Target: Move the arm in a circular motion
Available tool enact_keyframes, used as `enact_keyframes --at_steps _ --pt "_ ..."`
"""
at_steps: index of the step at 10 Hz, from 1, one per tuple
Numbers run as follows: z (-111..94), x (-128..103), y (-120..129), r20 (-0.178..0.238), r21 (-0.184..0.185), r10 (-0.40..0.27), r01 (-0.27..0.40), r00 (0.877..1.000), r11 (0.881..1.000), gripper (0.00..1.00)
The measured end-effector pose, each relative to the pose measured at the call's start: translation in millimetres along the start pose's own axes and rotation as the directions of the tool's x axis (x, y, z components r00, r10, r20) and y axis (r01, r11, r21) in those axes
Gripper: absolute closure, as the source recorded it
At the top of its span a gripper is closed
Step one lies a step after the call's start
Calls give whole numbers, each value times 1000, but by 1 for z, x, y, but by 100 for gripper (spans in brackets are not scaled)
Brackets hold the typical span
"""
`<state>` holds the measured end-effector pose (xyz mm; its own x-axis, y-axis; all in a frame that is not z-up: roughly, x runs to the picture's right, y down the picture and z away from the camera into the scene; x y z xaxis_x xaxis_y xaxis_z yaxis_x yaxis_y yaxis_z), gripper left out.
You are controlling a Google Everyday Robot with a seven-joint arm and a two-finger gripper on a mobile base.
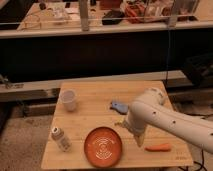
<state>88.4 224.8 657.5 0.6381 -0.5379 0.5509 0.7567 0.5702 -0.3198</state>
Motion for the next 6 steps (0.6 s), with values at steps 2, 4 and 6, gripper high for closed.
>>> enact_keyframes --at_steps 2,4,6 --pt "7 -45 -25 22 -8 -114 115 993 993 20" --pt "9 -79 -54 31 -4 -216 217 976 976 20" --pt "5 -91 -88 39 1 -291 291 956 957 20"
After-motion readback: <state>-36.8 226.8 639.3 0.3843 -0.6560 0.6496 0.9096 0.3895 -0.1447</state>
